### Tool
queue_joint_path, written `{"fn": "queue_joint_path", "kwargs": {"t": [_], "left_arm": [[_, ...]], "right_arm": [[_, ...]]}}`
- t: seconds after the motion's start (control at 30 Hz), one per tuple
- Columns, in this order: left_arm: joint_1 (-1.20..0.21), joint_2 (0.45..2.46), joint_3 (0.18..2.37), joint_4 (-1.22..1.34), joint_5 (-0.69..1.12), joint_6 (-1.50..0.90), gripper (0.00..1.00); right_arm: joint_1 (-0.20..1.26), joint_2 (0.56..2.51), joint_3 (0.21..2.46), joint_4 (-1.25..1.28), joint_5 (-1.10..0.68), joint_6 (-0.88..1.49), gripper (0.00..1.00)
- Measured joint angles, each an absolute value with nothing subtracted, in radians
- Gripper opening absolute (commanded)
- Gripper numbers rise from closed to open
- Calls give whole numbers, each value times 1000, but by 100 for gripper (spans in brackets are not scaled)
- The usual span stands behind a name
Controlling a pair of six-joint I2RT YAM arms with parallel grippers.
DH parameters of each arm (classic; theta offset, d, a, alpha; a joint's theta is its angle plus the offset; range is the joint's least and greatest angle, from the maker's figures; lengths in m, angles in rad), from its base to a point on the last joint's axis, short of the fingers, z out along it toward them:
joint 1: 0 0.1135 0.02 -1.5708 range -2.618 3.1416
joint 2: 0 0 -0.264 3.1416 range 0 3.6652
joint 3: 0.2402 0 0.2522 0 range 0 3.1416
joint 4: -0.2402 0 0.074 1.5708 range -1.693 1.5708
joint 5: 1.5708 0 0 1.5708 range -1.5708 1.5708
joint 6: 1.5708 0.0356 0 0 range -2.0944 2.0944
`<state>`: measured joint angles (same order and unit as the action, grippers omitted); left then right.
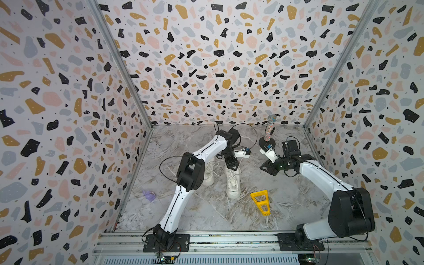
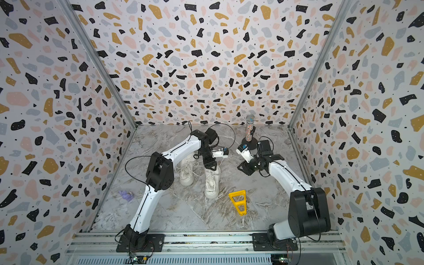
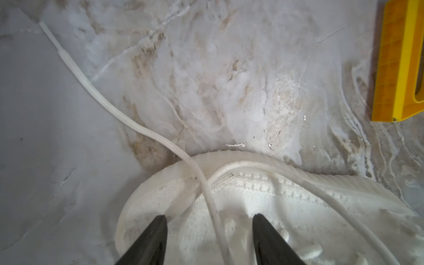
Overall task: Tie the shoes
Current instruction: Cross the shoelace with the shoelace.
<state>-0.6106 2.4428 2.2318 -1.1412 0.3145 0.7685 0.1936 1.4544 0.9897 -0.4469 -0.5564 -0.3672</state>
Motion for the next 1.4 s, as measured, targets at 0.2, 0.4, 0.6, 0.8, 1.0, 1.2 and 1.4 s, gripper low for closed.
{"fn": "queue_joint_path", "kwargs": {"t": [0.2,0.4,0.6,0.8,1.0,1.2,1.4], "left_arm": [[-610,2467,2294,-1156,286,794,36],[-610,2483,2326,-1164,271,802,22],[-610,2510,2339,-1168,263,799,6],[-604,2502,2338,-1169,283,777,0],[-595,2447,2309,-1171,326,736,0],[-589,2349,2251,-1172,357,705,0],[-588,2343,2239,-1163,355,722,7]], "right_arm": [[192,1457,990,-447,-556,-367,34],[191,1463,990,-447,-557,-367,34],[190,1473,990,-447,-559,-367,34],[190,1473,990,-447,-561,-367,34],[190,1473,990,-448,-569,-366,34],[190,1473,990,-452,-613,-359,35],[190,1473,990,-453,-626,-358,34]]}}
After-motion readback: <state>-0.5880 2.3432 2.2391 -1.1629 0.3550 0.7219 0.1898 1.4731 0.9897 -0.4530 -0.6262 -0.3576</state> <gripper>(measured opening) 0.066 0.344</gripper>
